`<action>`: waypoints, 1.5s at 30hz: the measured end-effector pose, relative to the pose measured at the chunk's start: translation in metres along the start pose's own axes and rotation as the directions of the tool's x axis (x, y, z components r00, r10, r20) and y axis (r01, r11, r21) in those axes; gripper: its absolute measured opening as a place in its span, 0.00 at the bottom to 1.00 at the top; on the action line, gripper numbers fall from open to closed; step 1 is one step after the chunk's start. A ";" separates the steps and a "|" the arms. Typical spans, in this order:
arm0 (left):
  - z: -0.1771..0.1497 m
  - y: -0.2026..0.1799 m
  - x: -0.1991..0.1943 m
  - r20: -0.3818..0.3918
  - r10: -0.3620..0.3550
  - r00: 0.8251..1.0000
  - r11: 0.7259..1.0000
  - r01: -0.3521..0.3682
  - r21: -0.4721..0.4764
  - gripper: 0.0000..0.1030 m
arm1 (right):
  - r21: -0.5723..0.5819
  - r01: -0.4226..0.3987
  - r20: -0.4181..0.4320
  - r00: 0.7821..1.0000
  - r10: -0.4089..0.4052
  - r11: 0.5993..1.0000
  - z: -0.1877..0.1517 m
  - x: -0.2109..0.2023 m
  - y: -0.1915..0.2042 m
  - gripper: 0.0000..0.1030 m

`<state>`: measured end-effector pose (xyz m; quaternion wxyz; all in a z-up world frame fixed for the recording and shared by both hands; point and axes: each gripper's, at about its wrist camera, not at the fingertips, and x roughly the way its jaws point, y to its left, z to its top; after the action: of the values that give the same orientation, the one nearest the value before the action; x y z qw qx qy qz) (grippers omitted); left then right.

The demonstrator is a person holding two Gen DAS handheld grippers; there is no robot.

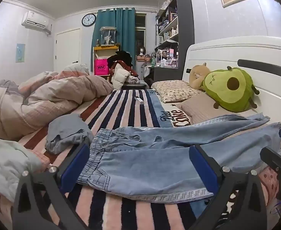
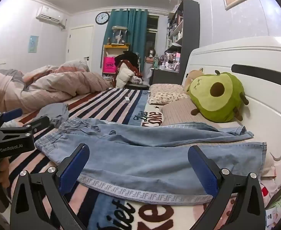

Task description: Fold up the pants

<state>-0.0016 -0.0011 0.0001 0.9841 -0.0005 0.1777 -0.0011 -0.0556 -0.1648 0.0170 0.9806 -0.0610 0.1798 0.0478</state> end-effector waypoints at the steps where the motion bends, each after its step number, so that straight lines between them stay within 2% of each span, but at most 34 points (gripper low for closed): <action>1: 0.000 -0.001 -0.001 0.002 0.003 1.000 1.000 -0.003 0.000 0.99 | 0.001 -0.001 0.006 1.000 0.001 1.000 0.000 0.000 0.000 1.00; 2: 0.000 0.002 0.000 -0.008 -0.003 1.000 1.000 0.003 -0.023 0.99 | 0.003 -0.002 0.008 1.000 0.002 1.000 0.000 -0.001 0.000 1.00; 7: 0.005 -0.014 0.000 -0.009 0.012 1.000 1.000 -0.012 -0.005 0.99 | 0.008 0.000 0.013 1.000 -0.001 1.000 0.000 -0.002 -0.001 0.99; 14: 0.003 0.002 -0.003 -0.003 -0.005 1.000 1.000 0.005 -0.021 0.99 | 0.005 0.017 0.028 0.999 -0.017 1.000 -0.001 -0.011 -0.003 0.99; 17: 0.003 0.002 -0.003 -0.003 -0.004 1.000 1.000 0.004 -0.020 0.99 | 0.008 0.016 0.031 0.999 -0.016 1.000 0.007 -0.010 -0.003 0.99; 45: 0.001 0.004 -0.002 -0.004 -0.003 1.000 1.000 0.003 -0.023 0.99 | 0.015 0.014 0.022 1.000 -0.014 1.000 -0.003 -0.004 0.001 0.99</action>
<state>-0.0034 0.0027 0.0015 0.9837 -0.0121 0.1796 -0.0005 -0.0601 -0.1648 0.0152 0.9833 -0.0545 0.1687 0.0405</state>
